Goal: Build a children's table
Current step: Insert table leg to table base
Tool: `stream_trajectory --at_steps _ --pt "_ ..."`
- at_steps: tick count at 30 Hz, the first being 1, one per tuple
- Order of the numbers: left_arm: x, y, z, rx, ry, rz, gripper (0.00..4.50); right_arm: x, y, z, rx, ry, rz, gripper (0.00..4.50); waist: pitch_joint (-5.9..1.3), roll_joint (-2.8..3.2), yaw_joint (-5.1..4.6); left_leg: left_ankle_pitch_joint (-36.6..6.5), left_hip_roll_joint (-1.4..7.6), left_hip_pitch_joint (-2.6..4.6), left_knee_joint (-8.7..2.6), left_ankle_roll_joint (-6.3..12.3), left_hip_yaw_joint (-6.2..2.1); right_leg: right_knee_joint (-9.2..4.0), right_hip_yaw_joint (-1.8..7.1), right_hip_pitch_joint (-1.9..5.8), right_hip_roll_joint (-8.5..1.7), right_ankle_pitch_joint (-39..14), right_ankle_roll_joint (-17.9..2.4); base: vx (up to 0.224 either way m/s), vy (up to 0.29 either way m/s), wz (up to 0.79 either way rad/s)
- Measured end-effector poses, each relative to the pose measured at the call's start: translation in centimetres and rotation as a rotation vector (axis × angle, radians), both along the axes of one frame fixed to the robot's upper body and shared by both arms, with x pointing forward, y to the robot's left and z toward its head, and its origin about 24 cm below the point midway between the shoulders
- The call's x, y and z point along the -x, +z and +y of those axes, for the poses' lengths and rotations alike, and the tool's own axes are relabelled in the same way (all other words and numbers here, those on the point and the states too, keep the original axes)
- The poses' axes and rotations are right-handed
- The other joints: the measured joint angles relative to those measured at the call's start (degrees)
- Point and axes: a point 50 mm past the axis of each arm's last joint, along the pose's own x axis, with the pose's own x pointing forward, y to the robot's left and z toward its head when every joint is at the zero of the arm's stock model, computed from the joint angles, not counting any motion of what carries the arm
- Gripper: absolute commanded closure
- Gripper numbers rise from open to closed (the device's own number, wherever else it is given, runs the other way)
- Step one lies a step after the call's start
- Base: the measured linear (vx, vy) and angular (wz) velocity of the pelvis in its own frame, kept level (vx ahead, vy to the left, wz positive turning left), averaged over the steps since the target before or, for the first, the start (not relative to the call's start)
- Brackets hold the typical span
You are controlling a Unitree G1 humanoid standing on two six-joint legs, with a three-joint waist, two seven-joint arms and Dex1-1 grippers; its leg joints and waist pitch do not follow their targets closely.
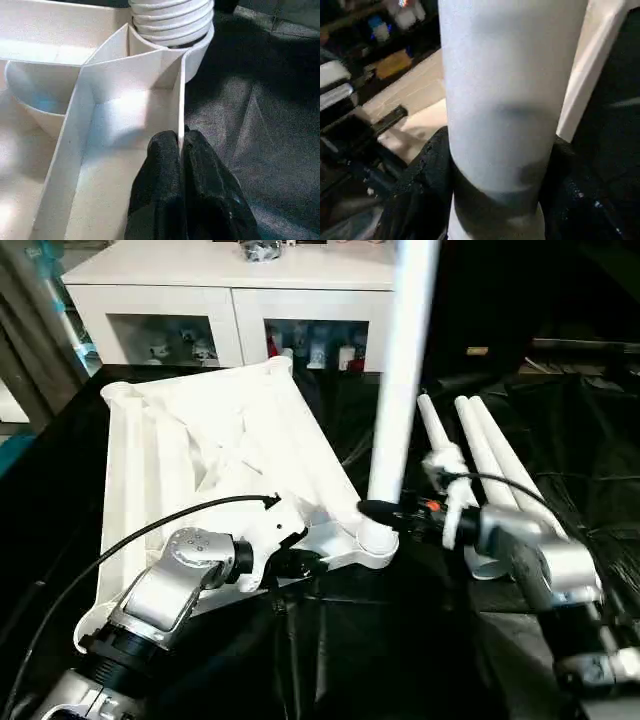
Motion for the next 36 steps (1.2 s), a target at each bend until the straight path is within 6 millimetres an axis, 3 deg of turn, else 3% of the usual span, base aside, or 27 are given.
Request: stream_trajectory --at_steps 19,27,36 --pt "-0.5 -0.5 -0.3 0.011 0.003 0.026 4.5 2.2 -2.4 -0.1 -0.154 -0.201 -0.073 2.61 -0.49 0.6 0.1 -0.09 -0.02 0.19 0.0 -0.16 0.0 -0.01 0.0 0.2 -0.05 0.07 -0.1 0.0 0.0 0.0" --pt "-0.5 -0.5 -0.2 0.011 0.002 0.024 4.5 2.7 -1.9 0.0 -0.035 -0.163 -0.167 2.61 -0.51 0.63 0.04 -0.09 -0.03 0.2 -0.02 -0.17 0.0 -0.02 0.01 0.2 -0.06 0.07 -0.1 0.0 0.0 0.0" --pt "-0.5 -0.5 0.0 0.003 0.003 0.017 4.5 1.9 -1.0 0.7 0.086 -0.075 -0.229 2.61 -0.43 0.5 -0.16 -0.09 -0.02 0.2 -0.06 -0.17 0.0 -0.04 -0.01 0.17 -0.06 0.07 -0.09 0.0 0.0 0.0"
